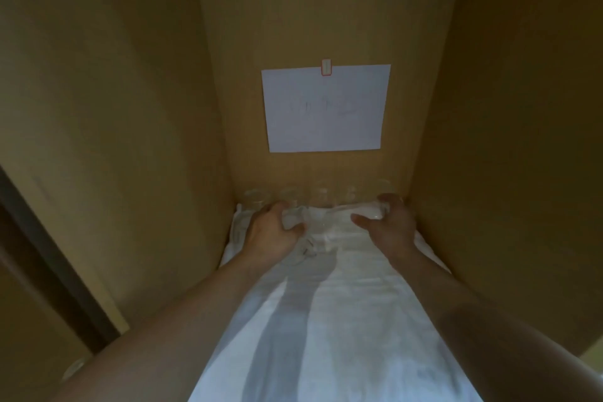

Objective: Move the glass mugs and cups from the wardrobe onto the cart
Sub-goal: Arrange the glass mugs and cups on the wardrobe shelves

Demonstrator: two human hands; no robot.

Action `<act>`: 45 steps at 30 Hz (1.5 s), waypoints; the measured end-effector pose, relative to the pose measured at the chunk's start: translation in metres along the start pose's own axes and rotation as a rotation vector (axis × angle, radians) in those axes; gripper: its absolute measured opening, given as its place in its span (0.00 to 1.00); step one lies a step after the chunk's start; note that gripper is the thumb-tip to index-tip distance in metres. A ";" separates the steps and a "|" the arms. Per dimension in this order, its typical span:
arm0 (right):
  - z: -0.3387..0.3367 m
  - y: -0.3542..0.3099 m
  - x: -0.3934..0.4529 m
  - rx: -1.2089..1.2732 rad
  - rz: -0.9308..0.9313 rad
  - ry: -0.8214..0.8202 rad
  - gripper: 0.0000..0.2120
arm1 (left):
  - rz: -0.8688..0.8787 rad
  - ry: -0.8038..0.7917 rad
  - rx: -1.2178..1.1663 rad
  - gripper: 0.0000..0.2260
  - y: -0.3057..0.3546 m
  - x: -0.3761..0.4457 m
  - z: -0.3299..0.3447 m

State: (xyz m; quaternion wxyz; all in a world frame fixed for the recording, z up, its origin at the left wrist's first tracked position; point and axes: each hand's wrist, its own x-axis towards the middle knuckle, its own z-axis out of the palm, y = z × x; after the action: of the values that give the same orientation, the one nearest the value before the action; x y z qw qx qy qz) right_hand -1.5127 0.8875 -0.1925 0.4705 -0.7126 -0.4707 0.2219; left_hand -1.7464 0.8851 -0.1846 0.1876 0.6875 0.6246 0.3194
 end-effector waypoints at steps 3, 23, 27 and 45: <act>0.009 0.005 0.013 -0.330 -0.308 -0.103 0.37 | -0.022 -0.013 0.054 0.27 -0.004 0.004 0.002; 0.080 0.007 0.050 -0.750 -0.789 -0.446 0.40 | -0.077 -0.035 0.365 0.30 -0.039 0.010 0.016; 0.081 0.005 0.049 -0.748 -0.760 -0.483 0.43 | -0.063 -0.035 0.377 0.30 -0.039 0.010 0.013; 0.055 -0.008 -0.035 -0.815 -0.573 -0.377 0.41 | 0.127 -0.049 0.298 0.29 -0.036 -0.019 -0.013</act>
State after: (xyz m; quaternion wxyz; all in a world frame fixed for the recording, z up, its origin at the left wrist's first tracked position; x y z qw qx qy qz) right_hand -1.5742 0.8830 -0.2147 0.1045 -0.6283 -0.7709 0.0080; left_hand -1.7825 0.8704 -0.2029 0.0782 0.7534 0.6155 0.2179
